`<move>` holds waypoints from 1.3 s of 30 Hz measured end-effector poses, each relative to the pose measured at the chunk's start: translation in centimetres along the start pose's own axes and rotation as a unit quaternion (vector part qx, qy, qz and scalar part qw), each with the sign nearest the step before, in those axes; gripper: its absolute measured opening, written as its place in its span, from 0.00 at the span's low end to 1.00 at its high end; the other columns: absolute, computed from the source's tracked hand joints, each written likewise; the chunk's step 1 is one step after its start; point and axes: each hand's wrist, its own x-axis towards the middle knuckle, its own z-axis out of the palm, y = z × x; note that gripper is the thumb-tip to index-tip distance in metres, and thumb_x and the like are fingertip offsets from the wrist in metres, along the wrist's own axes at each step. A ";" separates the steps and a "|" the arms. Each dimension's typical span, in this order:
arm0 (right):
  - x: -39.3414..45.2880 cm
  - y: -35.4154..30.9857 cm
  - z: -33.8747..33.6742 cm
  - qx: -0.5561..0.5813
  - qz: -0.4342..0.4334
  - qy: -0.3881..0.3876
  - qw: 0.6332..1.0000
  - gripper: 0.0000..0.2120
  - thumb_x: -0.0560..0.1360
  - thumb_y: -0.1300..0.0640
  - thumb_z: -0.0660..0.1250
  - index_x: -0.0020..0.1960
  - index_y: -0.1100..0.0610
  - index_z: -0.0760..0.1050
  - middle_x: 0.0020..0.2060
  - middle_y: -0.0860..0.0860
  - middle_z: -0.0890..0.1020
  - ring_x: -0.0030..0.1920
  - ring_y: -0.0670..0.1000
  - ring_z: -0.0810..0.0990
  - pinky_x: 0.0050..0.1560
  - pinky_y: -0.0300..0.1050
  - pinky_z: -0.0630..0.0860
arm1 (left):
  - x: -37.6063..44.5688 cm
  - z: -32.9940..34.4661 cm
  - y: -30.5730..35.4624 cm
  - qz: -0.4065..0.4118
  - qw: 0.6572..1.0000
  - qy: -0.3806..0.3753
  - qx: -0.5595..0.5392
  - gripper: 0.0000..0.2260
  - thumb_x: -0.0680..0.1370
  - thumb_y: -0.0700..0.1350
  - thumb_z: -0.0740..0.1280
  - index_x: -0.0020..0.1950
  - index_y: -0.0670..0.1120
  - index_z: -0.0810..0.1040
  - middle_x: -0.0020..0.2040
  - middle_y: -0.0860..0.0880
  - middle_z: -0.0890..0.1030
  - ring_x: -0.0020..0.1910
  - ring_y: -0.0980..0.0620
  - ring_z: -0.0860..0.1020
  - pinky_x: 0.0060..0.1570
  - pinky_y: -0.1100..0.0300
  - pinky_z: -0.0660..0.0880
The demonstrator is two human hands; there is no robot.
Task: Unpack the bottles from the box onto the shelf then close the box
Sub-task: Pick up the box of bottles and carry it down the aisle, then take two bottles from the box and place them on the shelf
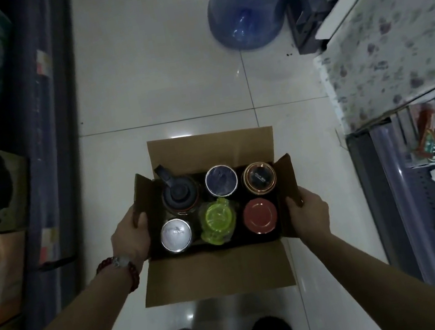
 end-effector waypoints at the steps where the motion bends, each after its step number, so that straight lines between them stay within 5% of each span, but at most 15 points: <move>1: 0.0 0.2 0.1 -0.002 0.002 0.003 1.000 0.12 0.78 0.61 0.60 0.59 0.60 0.77 0.50 0.58 0.83 0.49 0.59 0.81 0.49 0.46 0.75 | 0.1 0.1 -0.3 0.002 1.000 0.000 0.002 0.17 0.82 0.45 0.56 0.69 0.45 0.70 0.62 0.39 0.77 0.60 0.35 0.75 0.62 0.43 0.72; 10: -1.6 -0.8 -1.0 0.004 0.031 -0.097 0.995 0.19 0.76 0.54 0.66 0.66 0.58 0.70 0.52 0.52 0.79 0.51 0.53 0.77 0.49 0.42 0.70 | -0.9 -2.6 0.8 -0.043 0.998 -0.046 0.009 0.24 0.80 0.50 0.60 0.74 0.47 0.61 0.66 0.38 0.74 0.62 0.36 0.74 0.63 0.41 0.71; 16: -4.1 -6.8 -4.8 -0.034 0.003 -0.034 0.999 0.23 0.75 0.58 0.65 0.68 0.58 0.66 0.59 0.59 0.75 0.60 0.60 0.75 0.59 0.55 0.75 | -4.6 -7.4 7.5 0.023 0.999 0.023 0.024 0.19 0.80 0.47 0.60 0.70 0.41 0.67 0.63 0.35 0.76 0.62 0.38 0.74 0.60 0.50 0.70; 21: -6.0 -11.0 -6.6 -0.019 -0.078 -0.061 0.995 0.13 0.75 0.53 0.66 0.59 0.52 0.73 0.52 0.52 0.79 0.53 0.52 0.78 0.49 0.41 0.70 | -6.9 -9.4 10.6 0.083 0.996 -0.014 -0.004 0.12 0.81 0.48 0.57 0.59 0.44 0.74 0.53 0.44 0.80 0.51 0.43 0.78 0.51 0.55 0.73; 24: -6.7 -12.2 -5.5 0.029 -0.094 -0.066 0.993 0.15 0.75 0.53 0.66 0.62 0.51 0.73 0.55 0.51 0.79 0.55 0.49 0.77 0.52 0.38 0.69 | -7.2 -8.0 9.5 0.125 0.991 -0.040 0.001 0.12 0.82 0.48 0.55 0.54 0.44 0.75 0.47 0.49 0.78 0.50 0.43 0.78 0.47 0.60 0.68; 30: -6.6 -11.5 -0.2 0.162 -0.078 -0.085 0.980 0.16 0.76 0.50 0.66 0.64 0.45 0.73 0.62 0.46 0.76 0.63 0.46 0.73 0.65 0.49 0.73 | -5.9 -4.5 8.0 0.131 0.979 -0.085 -0.135 0.13 0.82 0.49 0.55 0.63 0.50 0.73 0.58 0.53 0.75 0.57 0.55 0.73 0.56 0.64 0.68; 35: -3.8 -9.2 3.9 0.109 -0.122 -0.104 0.981 0.20 0.77 0.48 0.63 0.68 0.45 0.69 0.72 0.47 0.68 0.72 0.47 0.63 0.67 0.42 0.64 | -1.4 -1.4 5.3 0.190 0.971 -0.082 -0.117 0.18 0.80 0.53 0.59 0.70 0.53 0.68 0.65 0.57 0.71 0.64 0.58 0.69 0.62 0.63 0.67; 39: -2.0 -8.1 6.7 0.102 -0.150 -0.129 0.975 0.19 0.77 0.44 0.61 0.68 0.40 0.68 0.74 0.44 0.62 0.74 0.46 0.60 0.72 0.49 0.62 | 0.5 1.0 2.8 0.216 0.965 -0.080 -0.126 0.24 0.77 0.55 0.62 0.72 0.53 0.64 0.75 0.54 0.62 0.73 0.57 0.60 0.70 0.62 0.61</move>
